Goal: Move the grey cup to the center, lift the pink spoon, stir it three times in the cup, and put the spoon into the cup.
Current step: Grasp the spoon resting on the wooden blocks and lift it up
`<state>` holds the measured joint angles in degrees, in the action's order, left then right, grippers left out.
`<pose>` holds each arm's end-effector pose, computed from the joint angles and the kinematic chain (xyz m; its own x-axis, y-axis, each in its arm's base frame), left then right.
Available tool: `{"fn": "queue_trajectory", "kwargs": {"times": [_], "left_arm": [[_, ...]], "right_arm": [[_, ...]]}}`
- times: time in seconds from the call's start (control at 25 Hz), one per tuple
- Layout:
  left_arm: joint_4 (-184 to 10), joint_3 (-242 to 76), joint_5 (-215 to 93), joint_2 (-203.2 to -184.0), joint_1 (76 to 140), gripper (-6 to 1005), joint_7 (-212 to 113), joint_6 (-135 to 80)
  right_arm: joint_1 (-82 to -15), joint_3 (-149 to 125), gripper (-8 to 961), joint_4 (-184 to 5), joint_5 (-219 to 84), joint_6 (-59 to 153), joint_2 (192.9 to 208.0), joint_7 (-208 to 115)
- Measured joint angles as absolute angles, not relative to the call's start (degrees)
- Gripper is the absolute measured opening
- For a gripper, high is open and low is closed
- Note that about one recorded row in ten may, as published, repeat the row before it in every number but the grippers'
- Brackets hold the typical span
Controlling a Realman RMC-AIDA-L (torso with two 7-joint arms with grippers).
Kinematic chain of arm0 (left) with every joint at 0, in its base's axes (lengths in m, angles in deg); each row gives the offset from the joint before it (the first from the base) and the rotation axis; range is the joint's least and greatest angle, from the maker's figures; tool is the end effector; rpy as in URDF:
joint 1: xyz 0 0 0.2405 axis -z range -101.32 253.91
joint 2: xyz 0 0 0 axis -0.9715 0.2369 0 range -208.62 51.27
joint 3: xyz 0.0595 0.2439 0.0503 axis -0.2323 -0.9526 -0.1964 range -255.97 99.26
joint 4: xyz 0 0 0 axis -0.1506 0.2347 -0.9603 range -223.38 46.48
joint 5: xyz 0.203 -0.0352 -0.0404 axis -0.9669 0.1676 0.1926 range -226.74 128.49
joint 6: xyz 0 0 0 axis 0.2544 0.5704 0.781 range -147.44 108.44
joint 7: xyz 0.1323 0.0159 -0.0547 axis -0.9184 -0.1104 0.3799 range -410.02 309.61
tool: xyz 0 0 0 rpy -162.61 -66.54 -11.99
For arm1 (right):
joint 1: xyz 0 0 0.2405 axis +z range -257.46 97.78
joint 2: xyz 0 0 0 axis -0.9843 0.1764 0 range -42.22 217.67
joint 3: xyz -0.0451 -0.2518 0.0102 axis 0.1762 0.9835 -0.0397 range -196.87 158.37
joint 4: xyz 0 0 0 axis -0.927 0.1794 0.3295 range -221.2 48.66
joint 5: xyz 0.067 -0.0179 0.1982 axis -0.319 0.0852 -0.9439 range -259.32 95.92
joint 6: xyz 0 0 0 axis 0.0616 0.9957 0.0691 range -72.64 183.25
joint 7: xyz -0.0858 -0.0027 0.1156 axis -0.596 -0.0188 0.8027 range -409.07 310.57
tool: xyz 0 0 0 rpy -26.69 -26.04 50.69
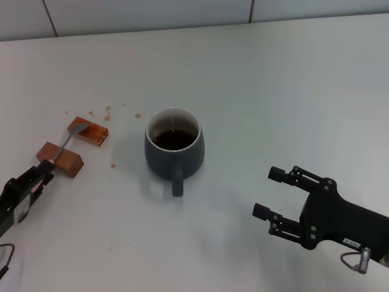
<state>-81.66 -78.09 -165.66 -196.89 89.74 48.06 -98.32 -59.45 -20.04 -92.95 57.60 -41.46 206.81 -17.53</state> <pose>-0.3832 0.2217 -0.0257 -0.3515 0.5088 0.7858 0.9182 0.0234 0.3955 0.3060 0.2144 -0.0567 0.6949 -0.0926 -0.7132 -0.4021 -0.8722 -0.2786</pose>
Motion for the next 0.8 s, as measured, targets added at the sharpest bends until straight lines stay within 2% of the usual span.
{"fn": "queue_trajectory", "kwargs": {"times": [0.8], "left_arm": [[-82.7, -78.1, -165.7, -196.99, 90.0, 211, 47.8, -98.2]], "right_arm": [[-59.4, -20.0, 757, -93.2, 57.6, -42.0, 206.81, -17.6]]}}
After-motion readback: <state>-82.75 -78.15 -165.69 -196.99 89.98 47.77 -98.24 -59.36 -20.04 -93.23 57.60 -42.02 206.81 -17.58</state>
